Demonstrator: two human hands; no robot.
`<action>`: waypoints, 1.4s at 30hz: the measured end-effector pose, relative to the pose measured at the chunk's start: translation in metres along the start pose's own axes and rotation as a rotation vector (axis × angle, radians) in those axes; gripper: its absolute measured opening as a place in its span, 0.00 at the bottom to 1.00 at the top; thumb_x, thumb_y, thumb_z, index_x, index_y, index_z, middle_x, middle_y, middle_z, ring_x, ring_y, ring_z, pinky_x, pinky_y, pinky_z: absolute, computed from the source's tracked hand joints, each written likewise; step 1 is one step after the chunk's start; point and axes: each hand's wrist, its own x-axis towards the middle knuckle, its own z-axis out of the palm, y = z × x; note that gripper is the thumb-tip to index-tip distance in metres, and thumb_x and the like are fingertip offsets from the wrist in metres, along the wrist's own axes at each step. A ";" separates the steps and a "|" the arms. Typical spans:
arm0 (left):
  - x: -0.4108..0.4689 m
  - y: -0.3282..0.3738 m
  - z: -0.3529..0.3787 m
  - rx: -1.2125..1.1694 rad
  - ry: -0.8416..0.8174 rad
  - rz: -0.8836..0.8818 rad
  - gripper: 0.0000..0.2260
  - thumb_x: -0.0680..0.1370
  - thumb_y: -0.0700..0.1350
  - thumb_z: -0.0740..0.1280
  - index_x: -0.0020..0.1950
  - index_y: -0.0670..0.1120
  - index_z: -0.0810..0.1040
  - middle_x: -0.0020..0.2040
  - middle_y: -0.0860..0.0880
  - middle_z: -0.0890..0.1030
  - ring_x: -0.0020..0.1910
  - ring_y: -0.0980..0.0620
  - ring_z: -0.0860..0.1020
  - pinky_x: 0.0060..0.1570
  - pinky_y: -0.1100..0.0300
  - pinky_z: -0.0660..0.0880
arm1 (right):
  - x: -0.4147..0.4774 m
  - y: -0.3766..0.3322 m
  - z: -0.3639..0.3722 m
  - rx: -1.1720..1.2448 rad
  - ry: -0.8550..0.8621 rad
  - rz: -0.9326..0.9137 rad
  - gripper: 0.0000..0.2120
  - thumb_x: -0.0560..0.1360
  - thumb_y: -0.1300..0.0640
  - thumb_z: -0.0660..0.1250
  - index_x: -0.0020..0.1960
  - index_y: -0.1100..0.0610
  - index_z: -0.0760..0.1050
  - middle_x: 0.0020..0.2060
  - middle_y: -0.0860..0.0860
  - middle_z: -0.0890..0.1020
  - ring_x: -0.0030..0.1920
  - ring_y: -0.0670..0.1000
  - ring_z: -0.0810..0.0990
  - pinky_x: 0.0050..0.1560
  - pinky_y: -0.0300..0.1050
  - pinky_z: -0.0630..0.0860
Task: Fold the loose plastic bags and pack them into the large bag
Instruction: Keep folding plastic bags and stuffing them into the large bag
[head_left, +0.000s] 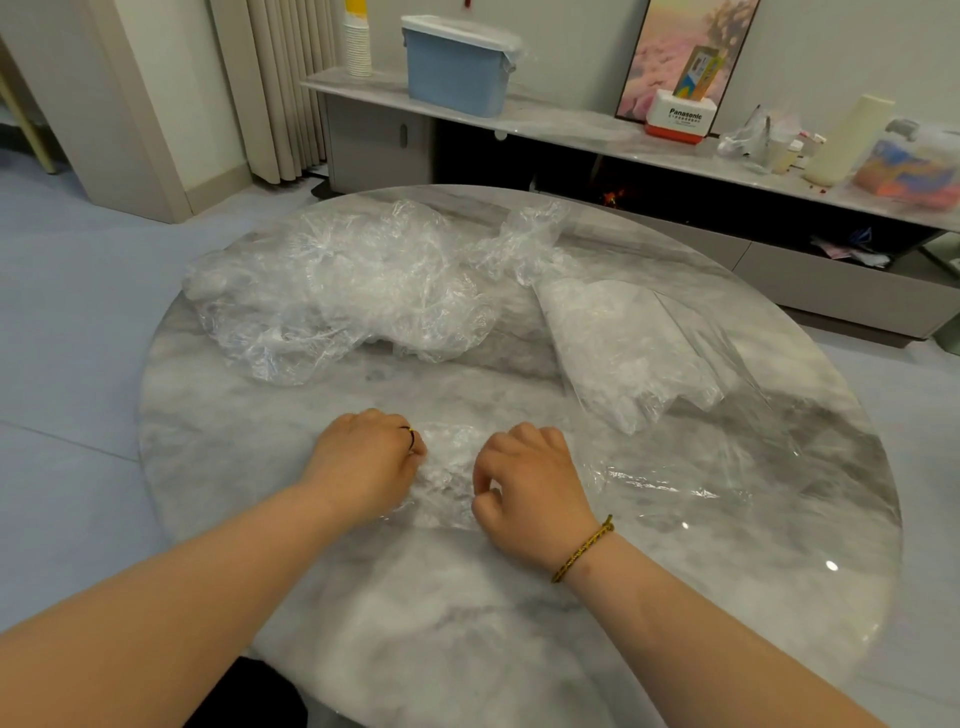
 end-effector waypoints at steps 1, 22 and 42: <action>0.000 -0.002 -0.002 0.005 -0.028 -0.014 0.14 0.80 0.47 0.54 0.61 0.54 0.75 0.63 0.57 0.73 0.62 0.54 0.69 0.57 0.63 0.64 | 0.000 -0.003 -0.005 -0.011 -0.105 -0.004 0.13 0.60 0.54 0.52 0.29 0.55 0.75 0.29 0.48 0.79 0.36 0.51 0.74 0.43 0.41 0.58; -0.022 -0.003 -0.008 -0.066 -0.220 0.041 0.14 0.79 0.46 0.59 0.64 0.52 0.72 0.55 0.54 0.79 0.56 0.55 0.74 0.47 0.66 0.66 | -0.023 -0.005 0.012 -0.020 -0.267 -0.290 0.18 0.65 0.45 0.55 0.41 0.52 0.80 0.42 0.47 0.83 0.41 0.47 0.83 0.42 0.34 0.77; -0.023 0.000 0.008 -0.487 -0.186 -0.047 0.23 0.69 0.60 0.66 0.49 0.40 0.77 0.48 0.45 0.78 0.49 0.49 0.77 0.49 0.62 0.71 | -0.013 -0.003 0.003 1.207 -0.122 0.740 0.15 0.75 0.68 0.49 0.34 0.59 0.68 0.23 0.50 0.80 0.25 0.46 0.79 0.27 0.32 0.74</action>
